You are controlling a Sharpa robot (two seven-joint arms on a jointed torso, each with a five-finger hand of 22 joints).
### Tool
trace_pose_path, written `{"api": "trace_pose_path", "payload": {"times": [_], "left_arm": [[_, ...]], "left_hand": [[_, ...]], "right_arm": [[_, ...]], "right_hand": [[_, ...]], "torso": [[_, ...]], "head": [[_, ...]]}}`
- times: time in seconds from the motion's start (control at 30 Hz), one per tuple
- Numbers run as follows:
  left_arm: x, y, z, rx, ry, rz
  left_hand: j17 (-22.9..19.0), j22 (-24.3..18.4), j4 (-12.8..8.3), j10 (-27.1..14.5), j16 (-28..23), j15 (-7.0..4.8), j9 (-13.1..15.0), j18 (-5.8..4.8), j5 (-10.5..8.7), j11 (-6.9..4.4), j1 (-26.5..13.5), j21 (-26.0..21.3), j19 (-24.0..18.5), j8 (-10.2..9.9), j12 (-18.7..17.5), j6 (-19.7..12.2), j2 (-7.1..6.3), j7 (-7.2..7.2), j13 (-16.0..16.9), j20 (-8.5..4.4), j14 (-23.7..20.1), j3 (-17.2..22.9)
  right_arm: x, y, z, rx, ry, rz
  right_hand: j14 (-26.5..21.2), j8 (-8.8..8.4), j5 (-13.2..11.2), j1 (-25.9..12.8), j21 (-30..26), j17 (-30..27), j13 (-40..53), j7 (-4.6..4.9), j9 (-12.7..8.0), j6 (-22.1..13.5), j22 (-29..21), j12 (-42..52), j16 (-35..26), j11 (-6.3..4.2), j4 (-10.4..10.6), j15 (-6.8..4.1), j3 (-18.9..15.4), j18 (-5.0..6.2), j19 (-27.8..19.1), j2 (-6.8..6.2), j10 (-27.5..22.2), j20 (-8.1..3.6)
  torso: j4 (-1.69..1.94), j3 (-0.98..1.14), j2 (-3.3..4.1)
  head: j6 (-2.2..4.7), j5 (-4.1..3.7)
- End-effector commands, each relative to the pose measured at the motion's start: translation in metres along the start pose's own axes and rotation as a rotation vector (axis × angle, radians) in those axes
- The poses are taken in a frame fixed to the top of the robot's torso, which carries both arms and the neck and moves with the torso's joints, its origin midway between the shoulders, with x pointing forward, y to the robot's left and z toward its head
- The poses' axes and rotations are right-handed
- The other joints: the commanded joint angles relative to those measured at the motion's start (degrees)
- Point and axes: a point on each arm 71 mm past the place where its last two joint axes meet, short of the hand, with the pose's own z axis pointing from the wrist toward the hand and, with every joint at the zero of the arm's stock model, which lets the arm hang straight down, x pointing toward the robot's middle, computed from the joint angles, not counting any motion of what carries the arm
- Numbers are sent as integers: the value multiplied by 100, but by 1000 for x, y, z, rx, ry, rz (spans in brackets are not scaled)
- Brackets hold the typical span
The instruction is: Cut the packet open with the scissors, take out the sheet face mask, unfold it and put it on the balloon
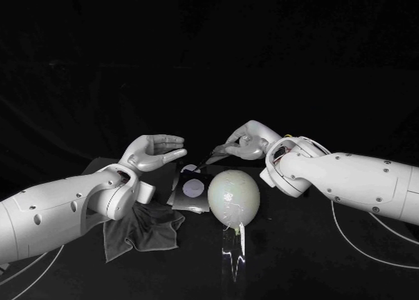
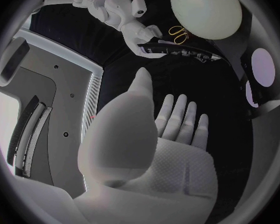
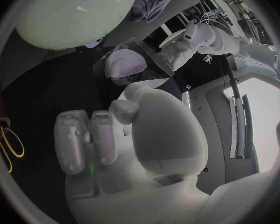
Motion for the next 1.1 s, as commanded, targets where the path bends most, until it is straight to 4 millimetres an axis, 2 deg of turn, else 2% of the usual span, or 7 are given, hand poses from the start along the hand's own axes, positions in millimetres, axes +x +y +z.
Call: {"api": "trace_pose_path", "payload": {"times": [0.03, 0.27, 0.33, 0.4, 0.77, 0.97, 1.1], "left_arm": [[-7, -2, 0, 22, -41, 8], [-8, -3, -1, 17, -49, 13], [-4, -4, 0, 16, -41, 21], [-1, -4, 1, 15, -28, 33], [14, -25, 30, -9, 99, 183], [22, -42, 50, -34, 177, 312], [34, -53, 61, -32, 226, 421]], "left_hand": [[-14, -5, 82, -39, -27, 0, -4, -61, -7, -6, 96, -27, -19, -18, 35, -10, 1, 518, 6, 3, -33, -17], [29, 36, 147, -1, 57, -13, 33, -49, -7, -14, 233, 40, 256, 34, 73, 138, 42, 522, 12, -2, 123, 9], [168, 172, 155, 170, 343, -86, 79, -8, -11, -63, 257, 309, 1136, 142, 177, 369, 128, 495, 30, -15, 616, 19], [272, 321, 141, 429, 646, -222, 110, 85, -4, -167, 183, 637, 2069, 263, 316, 595, 214, 413, 46, -45, 1076, -35], [662, 529, 153, 1376, 1686, -699, 118, 632, -9, -528, -750, 1217, 3091, 475, 672, 1105, 655, 104, 88, -97, 2491, -516], [806, 587, 169, 1442, 1998, -782, 88, 671, -8, -575, -1101, 1363, 3299, 440, 656, 1075, 650, 72, 78, -128, 2754, -680], [1209, 743, 186, 1503, 2779, -888, 59, 661, -6, -630, -1412, 1703, 3696, 415, 695, 1018, 342, 45, 98, -315, 3138, -423]], "right_arm": [[-7, -5, 4, 24, -57, -53], [-13, -11, 11, 42, -105, -109], [-13, -8, 13, 12, -114, -169], [-12, -5, 13, -20, -113, -221], [5, 26, 7, -269, -105, -624], [14, 36, 2, -327, -103, -756], [21, 42, 0, -343, -97, -801]], "right_hand": [[666, 592, 15, -67, 20, 1506, 4991, 0, 625, -15, 1509, 1878, 20, -353, -4, -91, 41, -80, 602, -17, 985, -40], [666, 617, 15, -95, 20, 1506, 4991, -4, 639, -15, 1509, 1878, 20, -356, -34, -94, 82, -80, 602, -26, 985, -43], [666, 625, 15, -106, 20, 1506, 4991, -5, 644, -17, 1509, 1878, 20, -357, -46, -95, 96, -80, 602, -32, 985, -43], [666, 625, 15, -106, 20, 1506, 4991, -5, 644, -17, 1509, 1878, 20, -357, -46, -95, 96, -80, 602, -32, 985, -43], [666, 670, 14, -176, 20, 1506, 4991, -13, 670, -14, 1509, 1878, 20, -363, -102, -93, 150, -80, 602, -86, 985, -44], [666, 688, 14, -205, 20, 1506, 4991, -18, 679, -7, 1509, 1878, 20, -366, -117, -92, 168, -80, 602, -107, 985, -43], [666, 692, 14, -212, 20, 1506, 4991, -20, 681, -5, 1509, 1878, 20, -367, -120, -92, 172, -80, 602, -111, 985, -43]], "torso": [[2, -1, 5], [6, -5, 6], [6, -7, 6], [8, -6, 6], [-9, -2, 5], [-1, 5, 3], [-2, 7, 3]], "head": [[17, -17], [45, -91], [67, -128], [71, -140], [93, -148], [87, -132], [91, -123]]}}
